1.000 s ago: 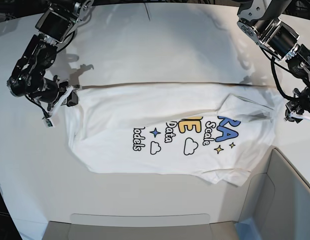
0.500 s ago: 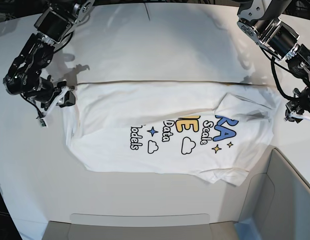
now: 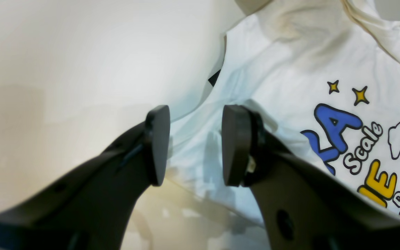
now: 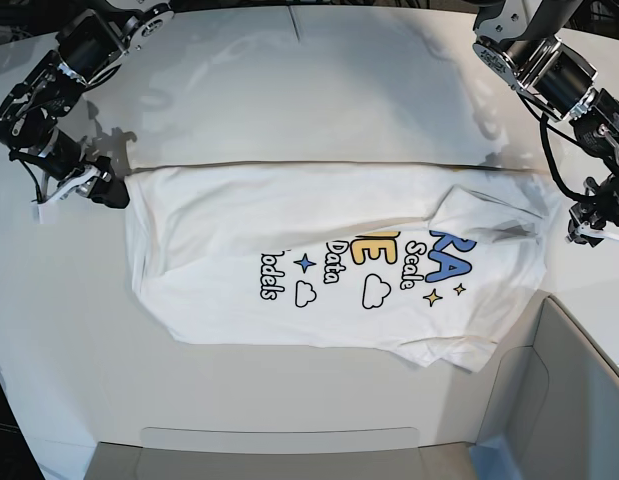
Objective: Layout the t-shirt on the table in an organized manner, then fold the t-shirt properly
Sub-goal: 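Release the folded edge and reposition both grippers at the fold corners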
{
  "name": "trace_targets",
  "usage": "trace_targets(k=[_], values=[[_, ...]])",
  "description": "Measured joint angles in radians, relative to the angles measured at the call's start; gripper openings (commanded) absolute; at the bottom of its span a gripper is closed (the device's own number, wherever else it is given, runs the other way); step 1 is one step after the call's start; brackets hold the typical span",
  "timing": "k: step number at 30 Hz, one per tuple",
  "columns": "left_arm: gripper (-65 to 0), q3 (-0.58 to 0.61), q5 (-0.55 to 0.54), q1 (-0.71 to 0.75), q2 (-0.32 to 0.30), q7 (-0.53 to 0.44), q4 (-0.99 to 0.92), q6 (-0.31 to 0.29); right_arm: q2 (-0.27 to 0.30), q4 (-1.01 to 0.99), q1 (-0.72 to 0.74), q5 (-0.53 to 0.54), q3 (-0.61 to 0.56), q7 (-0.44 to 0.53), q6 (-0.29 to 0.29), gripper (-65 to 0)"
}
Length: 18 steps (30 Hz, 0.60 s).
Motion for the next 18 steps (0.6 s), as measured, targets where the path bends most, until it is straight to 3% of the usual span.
trace_targets(k=[6, 10, 18], values=[[-39.1, 0.000, 0.000, 0.000, 0.000, 0.000, 0.000, 0.000, 0.039, -0.003, -0.033, 0.064, -0.242, 0.007, 0.000, -40.6], [-39.1, 0.000, 0.000, 0.000, 0.000, 0.000, 0.000, 0.000, 0.031, -0.003, -0.066, 0.123, -0.253, 0.018, 0.000, -40.6], [-39.1, 0.000, 0.000, 0.000, 0.023, 0.000, 0.000, 0.000, 0.046, -0.005, -0.065, 0.127, -0.287, 0.015, 0.000, -40.6]])
